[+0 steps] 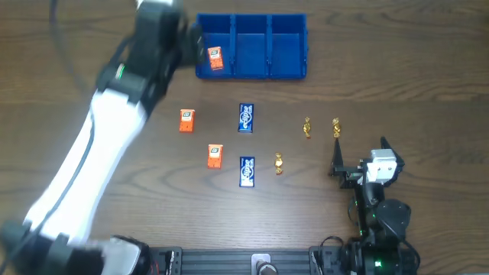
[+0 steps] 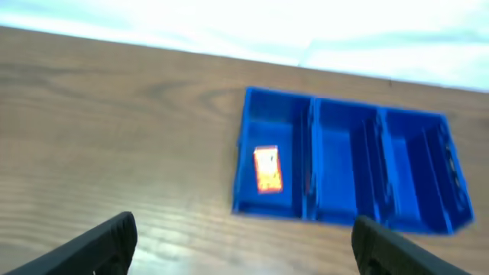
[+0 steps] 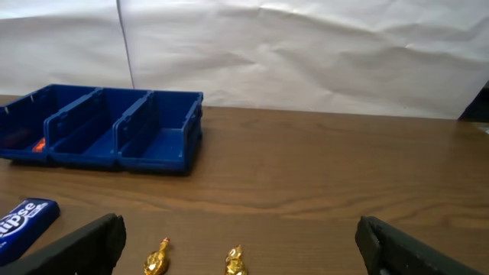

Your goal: Sort Candies Into Trays

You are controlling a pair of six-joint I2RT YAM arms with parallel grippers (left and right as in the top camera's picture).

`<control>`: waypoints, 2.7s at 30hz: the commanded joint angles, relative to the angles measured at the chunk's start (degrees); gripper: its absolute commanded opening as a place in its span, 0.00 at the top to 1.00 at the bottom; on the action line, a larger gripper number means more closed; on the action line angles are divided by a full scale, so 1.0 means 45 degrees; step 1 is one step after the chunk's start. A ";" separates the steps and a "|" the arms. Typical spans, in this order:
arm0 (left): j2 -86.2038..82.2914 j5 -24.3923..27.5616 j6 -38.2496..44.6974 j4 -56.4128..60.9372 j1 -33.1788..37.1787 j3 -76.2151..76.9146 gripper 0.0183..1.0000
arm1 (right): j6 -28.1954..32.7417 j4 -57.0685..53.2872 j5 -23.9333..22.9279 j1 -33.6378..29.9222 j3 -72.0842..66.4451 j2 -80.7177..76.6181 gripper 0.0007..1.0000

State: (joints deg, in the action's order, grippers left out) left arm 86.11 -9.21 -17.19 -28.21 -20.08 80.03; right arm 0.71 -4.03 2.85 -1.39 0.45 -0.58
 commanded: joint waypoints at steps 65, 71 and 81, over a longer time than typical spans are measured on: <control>0.3764 -0.0753 0.0539 -0.0801 -0.0471 0.3832 0.77 | 0.0199 -0.0092 0.0058 -0.0063 0.0000 0.0092 0.00; 0.7057 -0.0272 0.0520 -0.2715 -0.0461 0.7975 0.76 | 0.0199 -0.0092 0.0058 -0.0063 0.0000 0.0092 0.00; 0.8723 0.0427 0.0102 -0.2720 -0.0374 0.8233 0.70 | 0.0199 -0.0092 0.0058 -0.0063 0.0000 0.0092 0.00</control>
State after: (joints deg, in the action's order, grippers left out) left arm 126.78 -8.19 -15.94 -40.56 -22.22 116.49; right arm 0.71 -4.01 2.85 -1.39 0.45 -0.58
